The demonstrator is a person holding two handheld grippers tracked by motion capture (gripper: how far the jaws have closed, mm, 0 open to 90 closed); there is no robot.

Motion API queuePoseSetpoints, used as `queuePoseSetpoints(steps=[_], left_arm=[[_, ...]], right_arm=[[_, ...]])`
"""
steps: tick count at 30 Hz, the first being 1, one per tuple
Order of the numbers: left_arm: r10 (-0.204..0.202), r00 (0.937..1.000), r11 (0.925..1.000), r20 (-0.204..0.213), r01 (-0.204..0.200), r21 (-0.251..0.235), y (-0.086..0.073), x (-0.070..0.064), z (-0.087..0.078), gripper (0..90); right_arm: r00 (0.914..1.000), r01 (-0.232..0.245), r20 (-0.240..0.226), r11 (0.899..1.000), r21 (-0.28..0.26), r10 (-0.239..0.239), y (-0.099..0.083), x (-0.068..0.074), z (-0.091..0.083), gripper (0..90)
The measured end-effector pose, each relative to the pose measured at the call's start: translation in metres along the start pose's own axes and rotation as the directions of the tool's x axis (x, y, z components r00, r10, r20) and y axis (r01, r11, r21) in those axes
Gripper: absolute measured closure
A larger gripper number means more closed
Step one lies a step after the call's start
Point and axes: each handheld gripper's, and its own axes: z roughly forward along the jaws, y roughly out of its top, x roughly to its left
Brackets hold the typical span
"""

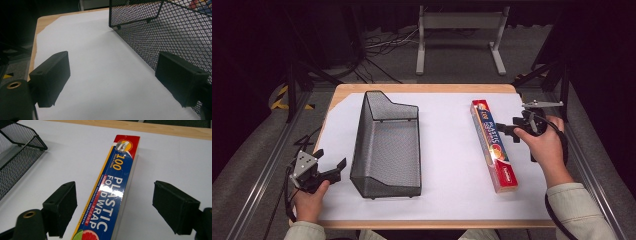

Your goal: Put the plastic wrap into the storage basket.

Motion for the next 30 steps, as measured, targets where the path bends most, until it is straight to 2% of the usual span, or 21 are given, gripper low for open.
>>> queuePoseSetpoints(steps=[4, 6, 12, 19, 23, 26, 30], left_arm=[[-0.003, 1.0000, 0.9999, -0.009, 0.003, 0.014, -0.003, 0.002, 0.003, 13.5], [0.003, 0.9999, 0.9998, -0.010, -0.003, 0.021, -0.004, 0.003, 0.004, 13.5], [0.010, 0.9998, 0.9997, -0.016, -0.009, 0.024, -0.004, 0.003, 0.005, 13.4], [-0.001, 0.9996, 0.9995, -0.027, 0.002, 0.032, -0.006, 0.006, 0.006, 13.3], [0.003, 0.9999, 0.9992, -0.016, -0.002, 0.039, -0.007, 0.005, 0.007, 13.2], [0.014, 0.9999, 0.9986, -0.001, -0.014, 0.052, -0.007, 0.004, 0.009, 12.2], [0.019, 0.9998, 0.9983, 0.003, -0.019, 0.054, -0.007, 0.002, 0.010, 12.0]], right_arm=[[0.9966, -0.080, 0.024, 0.996, 0.046, 0.079, 0.002, 0.003, 0.011, 20.5], [0.9943, -0.104, 0.029, 0.992, 0.068, 0.102, 0.002, 0.003, 0.016, 20.3], [0.9929, -0.115, 0.043, 0.985, 0.129, 0.111, 0.000, 0.008, 0.029, 18.4], [0.9893, -0.143, 0.057, 0.967, 0.210, 0.134, -0.006, 0.010, 0.047, 15.8], [0.9892, -0.146, 0.052, 0.959, 0.245, 0.137, -0.009, 0.012, 0.053, 13.8], [0.9914, -0.129, 0.058, 0.943, 0.307, 0.117, -0.012, 0.013, 0.058, 12.8], [0.9926, -0.120, 0.056, 0.929, 0.351, 0.107, -0.016, 0.014, 0.064, 13.6]])
